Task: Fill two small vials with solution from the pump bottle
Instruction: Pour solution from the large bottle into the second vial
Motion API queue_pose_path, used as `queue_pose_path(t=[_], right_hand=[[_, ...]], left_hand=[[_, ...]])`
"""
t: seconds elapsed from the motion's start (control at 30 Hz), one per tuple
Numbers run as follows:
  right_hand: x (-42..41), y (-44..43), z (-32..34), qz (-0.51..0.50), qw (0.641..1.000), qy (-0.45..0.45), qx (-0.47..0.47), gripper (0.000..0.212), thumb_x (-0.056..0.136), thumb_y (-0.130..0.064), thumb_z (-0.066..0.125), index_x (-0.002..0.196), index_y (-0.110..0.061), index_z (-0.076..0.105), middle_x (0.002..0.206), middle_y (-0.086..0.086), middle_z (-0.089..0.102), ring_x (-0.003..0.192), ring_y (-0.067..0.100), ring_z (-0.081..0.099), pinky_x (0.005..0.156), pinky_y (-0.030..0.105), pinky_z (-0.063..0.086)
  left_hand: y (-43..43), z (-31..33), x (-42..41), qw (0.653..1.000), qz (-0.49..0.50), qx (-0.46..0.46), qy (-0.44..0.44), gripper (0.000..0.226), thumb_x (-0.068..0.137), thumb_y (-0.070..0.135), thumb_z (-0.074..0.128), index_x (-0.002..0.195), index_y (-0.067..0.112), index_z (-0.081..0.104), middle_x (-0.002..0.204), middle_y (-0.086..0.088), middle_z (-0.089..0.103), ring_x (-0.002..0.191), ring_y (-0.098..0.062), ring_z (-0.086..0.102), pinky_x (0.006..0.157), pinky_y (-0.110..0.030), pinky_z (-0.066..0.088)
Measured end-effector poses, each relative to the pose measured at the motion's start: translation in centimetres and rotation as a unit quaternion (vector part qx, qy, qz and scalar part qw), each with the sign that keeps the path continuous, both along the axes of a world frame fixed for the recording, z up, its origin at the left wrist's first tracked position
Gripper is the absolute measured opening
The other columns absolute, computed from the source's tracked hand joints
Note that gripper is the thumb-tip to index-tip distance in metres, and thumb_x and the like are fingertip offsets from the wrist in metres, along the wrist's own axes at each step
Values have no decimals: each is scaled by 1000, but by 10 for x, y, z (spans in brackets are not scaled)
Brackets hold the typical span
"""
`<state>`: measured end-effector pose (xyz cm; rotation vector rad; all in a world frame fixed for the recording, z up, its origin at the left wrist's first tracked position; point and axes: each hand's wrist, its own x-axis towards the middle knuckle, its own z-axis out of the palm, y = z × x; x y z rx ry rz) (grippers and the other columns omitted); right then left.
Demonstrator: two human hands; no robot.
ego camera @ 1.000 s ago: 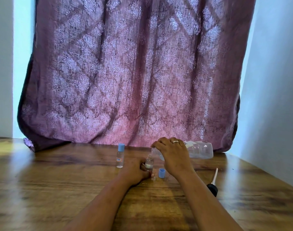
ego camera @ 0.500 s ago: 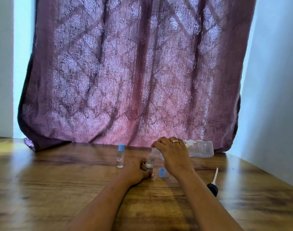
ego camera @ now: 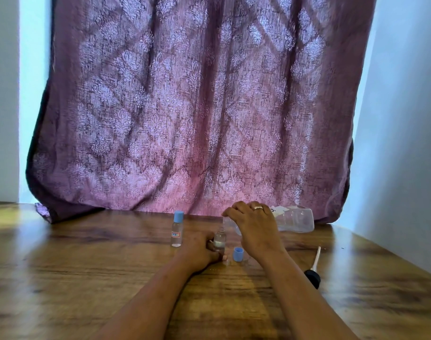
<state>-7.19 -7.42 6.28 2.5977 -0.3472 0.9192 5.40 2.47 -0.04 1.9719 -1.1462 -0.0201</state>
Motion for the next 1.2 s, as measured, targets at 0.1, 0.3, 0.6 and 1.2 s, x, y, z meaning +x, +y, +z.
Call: queue_pose_path(t=[0.1,0.3,0.6,1.2], right_hand=[[-1,0,1,5,1000,-10,13,75,67,8,60,125,-36,45,125,-9,49,112,23,48,94,33,34],[-4,-3,7,29,994,-77,69,78,68,10,58,127,-39,43,125,-13,47,110,18,47,94,29,34],[-15,-16,17,67,943,-239,224,77,72,-2,69,138,-28,42,135,1,47,115,27,49,92,36,40],[-19,-42,11,35,931,-251,264,92,81,-8,68,149,-34,12,149,7,27,125,34,42,83,39,46]], left_hand=[[1,0,-1,1000,-5,1,6,31,73,25,77,101,22,63,91,4,66,85,-12,62,86,-33,52],[2,-1,-3,999,-22,-26,8,24,70,22,80,85,23,62,79,10,63,76,-7,59,80,-28,52],[2,-1,-3,998,5,-63,19,35,73,39,76,100,26,60,94,8,62,87,-6,58,73,-19,44],[2,3,-7,993,8,-104,56,41,79,32,73,114,17,61,107,-2,66,99,-13,61,88,-31,51]])
